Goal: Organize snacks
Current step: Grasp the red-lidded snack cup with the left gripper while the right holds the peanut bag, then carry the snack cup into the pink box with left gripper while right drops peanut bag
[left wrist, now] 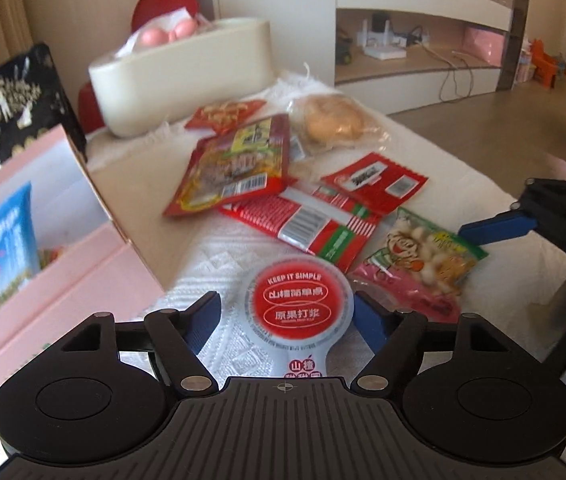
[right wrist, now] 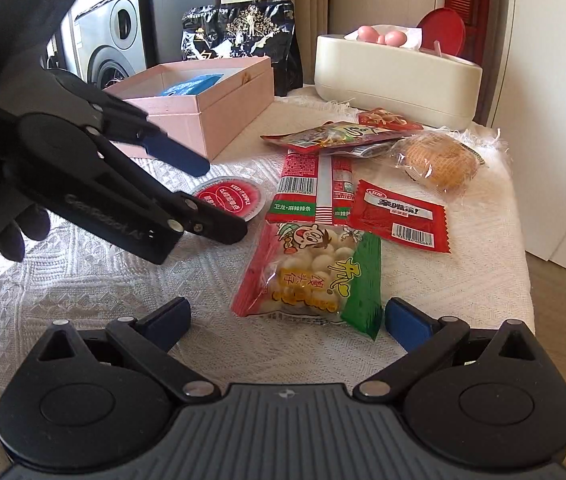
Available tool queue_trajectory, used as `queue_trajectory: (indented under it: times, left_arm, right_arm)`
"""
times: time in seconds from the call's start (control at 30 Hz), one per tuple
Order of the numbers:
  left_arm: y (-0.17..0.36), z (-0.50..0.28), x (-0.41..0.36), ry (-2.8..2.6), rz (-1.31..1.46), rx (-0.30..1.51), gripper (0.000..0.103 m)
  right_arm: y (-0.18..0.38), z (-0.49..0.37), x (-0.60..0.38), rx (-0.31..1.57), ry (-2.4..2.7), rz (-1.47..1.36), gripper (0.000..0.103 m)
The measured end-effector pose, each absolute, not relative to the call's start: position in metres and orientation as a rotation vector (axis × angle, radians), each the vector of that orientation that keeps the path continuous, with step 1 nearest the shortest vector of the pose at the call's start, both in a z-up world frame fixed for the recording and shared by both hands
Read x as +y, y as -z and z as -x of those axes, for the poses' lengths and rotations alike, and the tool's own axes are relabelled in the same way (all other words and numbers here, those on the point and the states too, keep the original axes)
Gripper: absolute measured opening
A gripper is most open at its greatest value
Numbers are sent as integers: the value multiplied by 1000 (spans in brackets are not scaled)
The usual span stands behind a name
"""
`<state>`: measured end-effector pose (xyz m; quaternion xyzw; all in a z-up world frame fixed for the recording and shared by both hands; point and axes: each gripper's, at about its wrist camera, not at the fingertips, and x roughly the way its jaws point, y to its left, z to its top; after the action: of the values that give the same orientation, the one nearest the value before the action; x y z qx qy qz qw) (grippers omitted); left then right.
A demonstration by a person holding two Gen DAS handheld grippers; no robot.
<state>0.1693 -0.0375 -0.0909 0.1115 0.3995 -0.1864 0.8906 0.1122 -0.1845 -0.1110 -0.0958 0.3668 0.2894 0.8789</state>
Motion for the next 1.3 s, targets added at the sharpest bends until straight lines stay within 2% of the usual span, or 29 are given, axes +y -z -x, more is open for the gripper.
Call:
queue_trajectory:
  times: [0.5,0.53,0.6,0.87,1.0,1.1,1.17,1.23,1.3]
  left_arm:
    - [95,-177,-37,369,-170,829,80]
    - [95,-176,-38,367,-171,828,79]
    - [93,-172,-35,362,-159,820,68]
    - [84,-127,-1,281,18,840,68]
    - [77,-98,19,199,80,848,68]
    - [82,-87,24,139,91,914,68]
    - [81,-75,25,139,76,897,68]
    - [80,-66,28,140,98,897,68]
    - [78,-58,32,138,121,894,68]
  right_arm:
    - [111,-115,-180,777,-593,205,103]
    - [111,-115,-181,776,-594,203,103]
    - [111,-115,-182,775,-601,196,103]
    - [110,-113,-183,778,-610,203,103]
    - [105,-109,-182,746,-552,183,95]
    - [99,-113,-182,704,-503,110,95]
    - [99,-120,-179,705,-497,92,95]
    - [101,-128,-173,732,-482,110,92]
    - [103,-133,-170,756,-474,115,82]
